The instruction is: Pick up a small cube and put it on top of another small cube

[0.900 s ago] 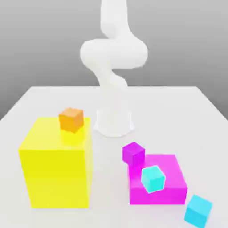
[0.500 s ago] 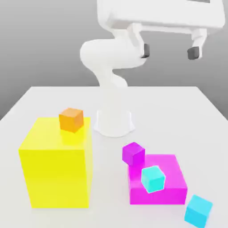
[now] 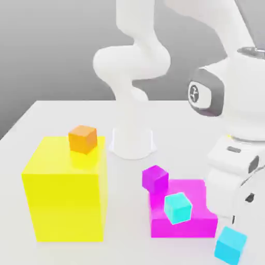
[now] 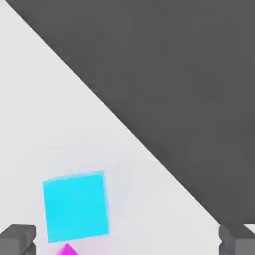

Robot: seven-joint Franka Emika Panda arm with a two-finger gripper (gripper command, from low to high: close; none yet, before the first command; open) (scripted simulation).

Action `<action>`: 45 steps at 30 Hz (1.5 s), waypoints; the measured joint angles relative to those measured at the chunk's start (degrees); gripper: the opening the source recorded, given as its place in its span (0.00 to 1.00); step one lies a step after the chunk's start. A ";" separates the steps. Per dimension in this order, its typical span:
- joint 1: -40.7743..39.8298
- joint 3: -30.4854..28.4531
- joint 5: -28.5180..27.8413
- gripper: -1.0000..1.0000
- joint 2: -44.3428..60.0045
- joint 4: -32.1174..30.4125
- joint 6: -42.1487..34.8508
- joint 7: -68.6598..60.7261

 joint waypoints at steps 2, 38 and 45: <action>0.76 -0.25 -1.19 0.50 4.18 0.41 2.43 0.06; -5.76 -4.25 6.84 0.00 -39.20 -27.87 -12.82 9.55; -8.15 -4.31 7.92 0.00 -44.09 -35.39 -10.19 12.45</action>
